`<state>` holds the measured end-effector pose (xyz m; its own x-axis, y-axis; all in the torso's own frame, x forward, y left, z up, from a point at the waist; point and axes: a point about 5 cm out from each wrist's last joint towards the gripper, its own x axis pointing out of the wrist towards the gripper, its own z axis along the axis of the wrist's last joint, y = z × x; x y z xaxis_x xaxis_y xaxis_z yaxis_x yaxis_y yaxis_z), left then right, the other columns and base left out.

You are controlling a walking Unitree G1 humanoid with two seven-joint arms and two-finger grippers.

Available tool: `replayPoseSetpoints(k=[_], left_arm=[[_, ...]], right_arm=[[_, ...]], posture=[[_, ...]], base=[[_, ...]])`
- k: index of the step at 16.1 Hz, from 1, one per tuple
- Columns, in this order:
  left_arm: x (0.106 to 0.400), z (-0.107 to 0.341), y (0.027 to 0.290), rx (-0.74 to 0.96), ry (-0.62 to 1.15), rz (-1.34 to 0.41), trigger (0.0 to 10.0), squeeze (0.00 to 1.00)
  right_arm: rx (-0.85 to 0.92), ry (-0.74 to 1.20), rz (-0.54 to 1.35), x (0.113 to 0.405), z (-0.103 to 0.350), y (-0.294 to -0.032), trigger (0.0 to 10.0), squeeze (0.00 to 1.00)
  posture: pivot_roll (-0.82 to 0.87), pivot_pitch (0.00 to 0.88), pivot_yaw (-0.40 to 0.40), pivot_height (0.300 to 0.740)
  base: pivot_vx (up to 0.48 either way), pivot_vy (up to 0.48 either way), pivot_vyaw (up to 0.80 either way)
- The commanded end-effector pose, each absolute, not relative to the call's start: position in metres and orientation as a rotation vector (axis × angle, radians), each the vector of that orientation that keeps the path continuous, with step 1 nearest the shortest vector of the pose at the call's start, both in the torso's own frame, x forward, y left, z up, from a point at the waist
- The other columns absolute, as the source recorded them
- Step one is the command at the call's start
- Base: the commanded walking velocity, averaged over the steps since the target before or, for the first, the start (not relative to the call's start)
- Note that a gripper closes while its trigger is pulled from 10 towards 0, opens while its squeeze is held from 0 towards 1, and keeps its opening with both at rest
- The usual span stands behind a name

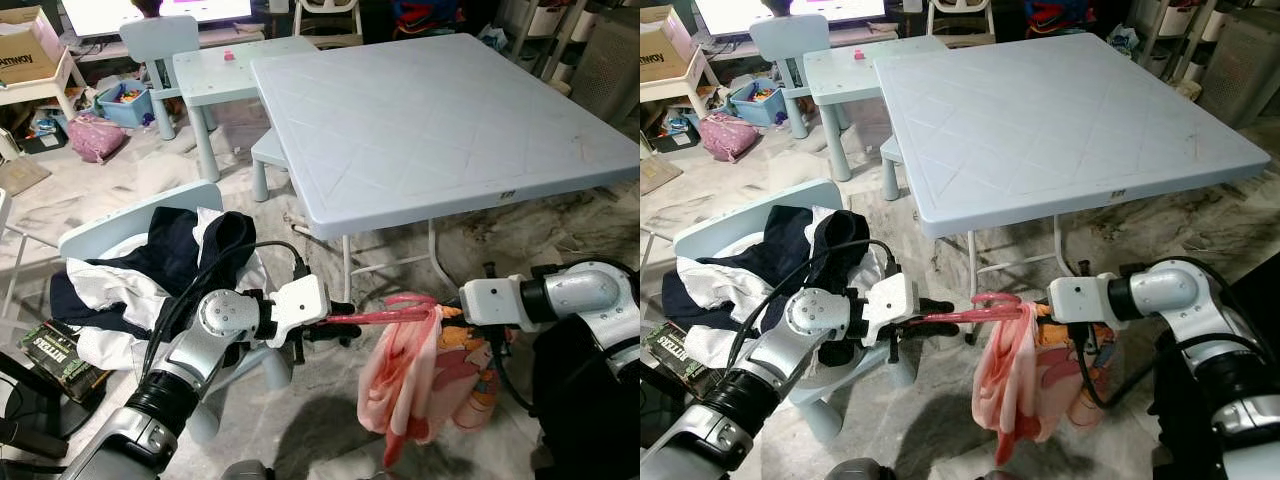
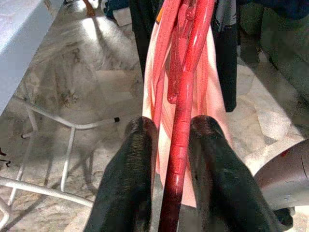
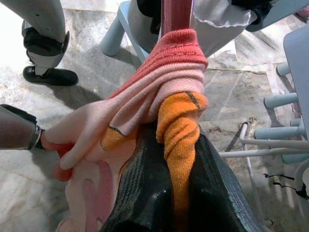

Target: Hang hanger

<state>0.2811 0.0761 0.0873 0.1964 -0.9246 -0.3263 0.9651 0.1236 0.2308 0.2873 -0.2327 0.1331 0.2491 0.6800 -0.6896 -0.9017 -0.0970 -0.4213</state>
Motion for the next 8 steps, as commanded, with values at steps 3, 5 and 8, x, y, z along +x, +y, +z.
replayPoseSetpoints(k=[3,5,8], left_arm=[[0.2821,0.0876,0.0744,0.463,0.116,-1.407,0.0,0.0],[0.281,0.0856,0.0738,0.451,0.116,-1.401,0.0,0.0],[0.2805,0.0846,0.0729,0.393,0.112,-1.372,0.0,0.0]], right_arm=[[-1.006,0.225,1.341,0.2949,0.1443,-0.2276,10.0,0.0],[-1.009,0.21,1.334,0.297,0.1454,-0.2264,10.0,0.0],[-1.028,0.17,1.319,0.3003,0.1482,-0.2231,10.0,0.0]], posture=[[-0.09,0.0,0.009,0.74],[-0.1,0.0,0.005,0.74],[-0.1,0.0,0.001,0.74]], base=[[0.0,0.0,0.0],[0.0,0.0,0.0],[0.0,0.0,0.0]])
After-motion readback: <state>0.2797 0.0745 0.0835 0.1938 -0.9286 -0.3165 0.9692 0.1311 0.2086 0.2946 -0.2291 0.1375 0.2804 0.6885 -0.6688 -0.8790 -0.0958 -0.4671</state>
